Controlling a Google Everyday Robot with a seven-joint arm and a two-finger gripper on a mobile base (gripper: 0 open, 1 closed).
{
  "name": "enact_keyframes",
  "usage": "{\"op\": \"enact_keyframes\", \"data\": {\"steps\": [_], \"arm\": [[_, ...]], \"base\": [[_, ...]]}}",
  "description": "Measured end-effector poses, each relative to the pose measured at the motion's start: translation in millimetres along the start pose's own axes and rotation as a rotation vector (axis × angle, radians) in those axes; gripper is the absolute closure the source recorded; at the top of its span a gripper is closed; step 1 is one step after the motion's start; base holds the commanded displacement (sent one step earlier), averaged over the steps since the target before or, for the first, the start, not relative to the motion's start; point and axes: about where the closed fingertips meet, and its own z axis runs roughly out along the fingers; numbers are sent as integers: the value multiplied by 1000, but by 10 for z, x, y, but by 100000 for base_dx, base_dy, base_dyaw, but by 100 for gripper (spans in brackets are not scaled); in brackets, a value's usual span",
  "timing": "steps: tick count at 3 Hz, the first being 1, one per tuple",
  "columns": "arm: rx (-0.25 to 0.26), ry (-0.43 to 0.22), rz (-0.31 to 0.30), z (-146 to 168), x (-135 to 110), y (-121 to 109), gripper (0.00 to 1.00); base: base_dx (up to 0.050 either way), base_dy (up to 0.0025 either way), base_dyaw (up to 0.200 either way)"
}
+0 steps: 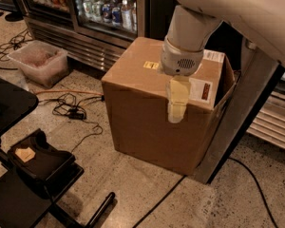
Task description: Close left fridge door
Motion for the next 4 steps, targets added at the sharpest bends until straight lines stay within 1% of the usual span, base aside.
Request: {"op": "enact_keyframes", "data": {"steps": [1, 2, 3, 4], "arm": [[3, 1, -5, -2, -19, -13, 0], [17, 12, 11, -67, -3, -170, 0], [56, 2, 135, -228, 398, -372, 0], [90, -27, 292, -378, 1022, -406, 0]], "base": [[0, 0, 0], [0, 0, 0], [0, 0, 0], [0, 0, 0]]}}
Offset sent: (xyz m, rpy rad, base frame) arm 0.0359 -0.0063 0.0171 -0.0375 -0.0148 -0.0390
